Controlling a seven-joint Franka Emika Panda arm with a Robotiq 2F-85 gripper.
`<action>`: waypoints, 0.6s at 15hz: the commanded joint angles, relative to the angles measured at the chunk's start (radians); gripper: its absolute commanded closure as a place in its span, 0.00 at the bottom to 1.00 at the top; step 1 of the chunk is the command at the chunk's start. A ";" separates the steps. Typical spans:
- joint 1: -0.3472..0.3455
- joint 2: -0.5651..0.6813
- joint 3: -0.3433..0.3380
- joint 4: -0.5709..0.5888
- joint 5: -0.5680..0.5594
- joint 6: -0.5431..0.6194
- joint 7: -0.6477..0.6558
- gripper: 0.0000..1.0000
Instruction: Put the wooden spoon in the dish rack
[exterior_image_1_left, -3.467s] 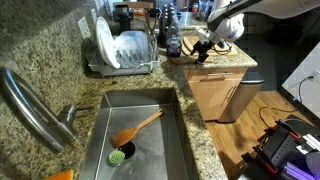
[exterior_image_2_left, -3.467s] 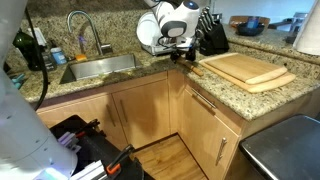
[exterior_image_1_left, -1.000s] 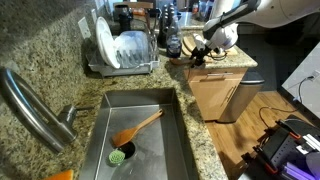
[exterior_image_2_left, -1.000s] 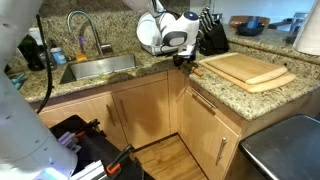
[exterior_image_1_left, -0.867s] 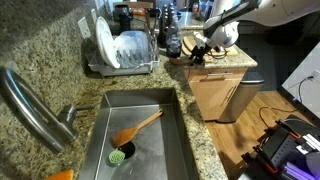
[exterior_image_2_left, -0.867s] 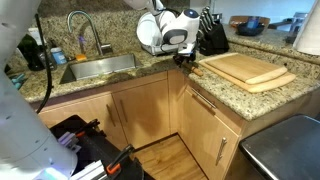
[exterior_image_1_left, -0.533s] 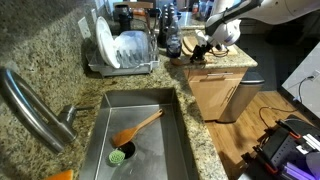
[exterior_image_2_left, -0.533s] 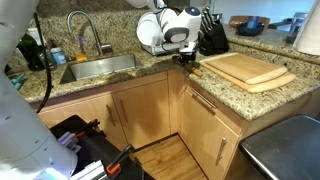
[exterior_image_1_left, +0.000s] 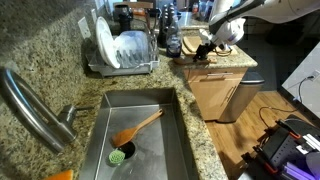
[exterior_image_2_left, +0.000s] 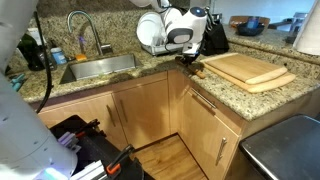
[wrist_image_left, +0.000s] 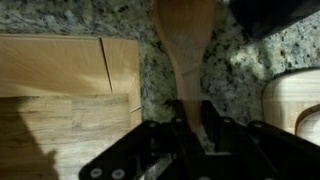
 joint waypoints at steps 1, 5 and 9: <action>-0.091 -0.073 0.103 -0.052 0.139 -0.112 -0.128 0.94; -0.136 -0.207 0.111 -0.150 0.310 -0.318 -0.258 0.94; -0.160 -0.303 0.050 -0.237 0.401 -0.625 -0.327 0.94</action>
